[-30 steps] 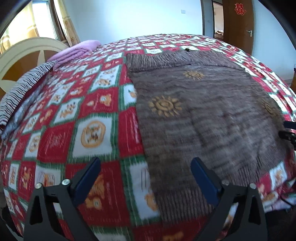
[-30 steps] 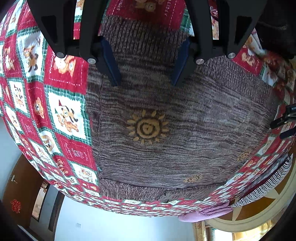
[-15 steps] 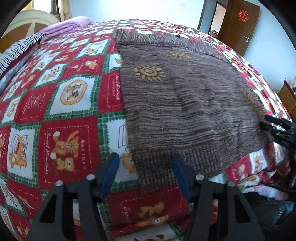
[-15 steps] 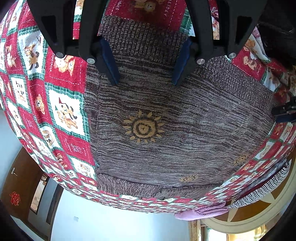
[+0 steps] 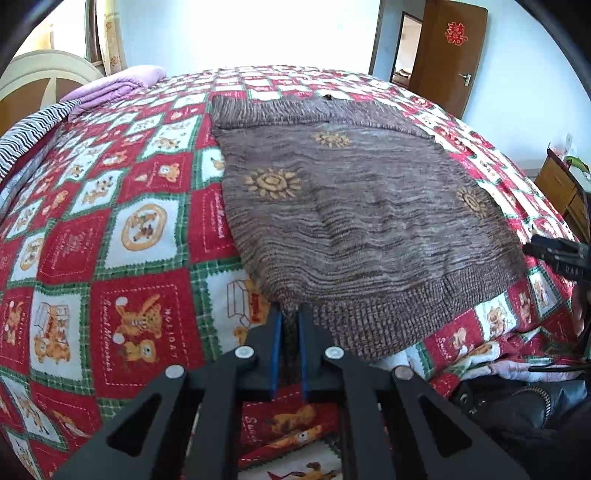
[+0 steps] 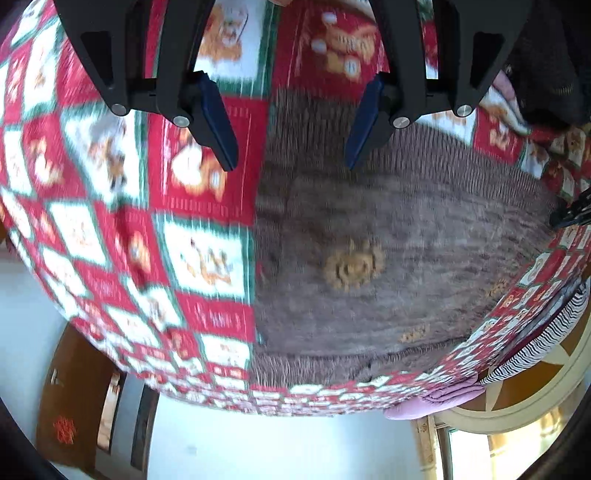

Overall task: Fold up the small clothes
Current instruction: 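Close the left tool on the sweater hem edge, then lift the hem with the left tool and fold it over toward the collar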

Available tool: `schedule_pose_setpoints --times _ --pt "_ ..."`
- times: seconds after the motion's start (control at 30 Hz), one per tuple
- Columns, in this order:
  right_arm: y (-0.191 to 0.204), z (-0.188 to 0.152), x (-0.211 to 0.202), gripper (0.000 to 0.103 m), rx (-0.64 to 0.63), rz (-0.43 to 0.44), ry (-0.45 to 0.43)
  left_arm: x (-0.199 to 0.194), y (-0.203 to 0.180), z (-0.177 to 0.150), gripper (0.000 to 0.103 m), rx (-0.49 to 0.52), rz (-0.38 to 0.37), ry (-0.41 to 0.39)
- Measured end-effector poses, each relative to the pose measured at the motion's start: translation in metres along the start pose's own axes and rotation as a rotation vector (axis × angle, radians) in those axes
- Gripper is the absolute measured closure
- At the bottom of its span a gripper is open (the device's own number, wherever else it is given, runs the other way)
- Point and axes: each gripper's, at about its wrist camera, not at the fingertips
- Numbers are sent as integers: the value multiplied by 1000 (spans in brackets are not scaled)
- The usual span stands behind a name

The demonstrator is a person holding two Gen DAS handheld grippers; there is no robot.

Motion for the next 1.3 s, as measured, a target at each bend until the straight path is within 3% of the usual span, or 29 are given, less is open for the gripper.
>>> schedule_pose_setpoints --times 0.13,0.3,0.33,0.4,0.53,0.57,0.6,0.77,1.07,1.3 --pt "1 -4 6 42 5 31 21 13 0 -3 95 -8 6 46" --pt "-5 -10 20 57 53 42 66 12 1 -4 95 -10 21 35" --pt "-3 -11 19 60 46 50 67 14 2 -4 95 -9 26 36" --pt "1 -11 18 79 31 63 65 16 1 -4 90 -3 38 44" --pt "3 -13 18 93 9 61 54 16 1 -4 80 -11 61 43" --pt "1 -14 16 95 14 71 51 16 2 -4 80 -11 53 42" --pt "-1 -14 15 98 19 79 43 16 2 -5 93 -9 38 44" --pt "-8 -14 -15 99 25 107 -58 3 2 -2 95 6 31 7" --pt "-4 -9 -83 100 11 187 -304 -46 8 11 96 13 14 -130" --pt "-10 -12 -82 100 28 172 -293 -54 10 10 96 35 22 -158"
Point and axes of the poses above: each gripper's, at about its wrist camera, not at the fingertips, and x roughly the way its jaws point, y to its left, z to its top, and after that the axes turned 8 degrees about y, right-handed
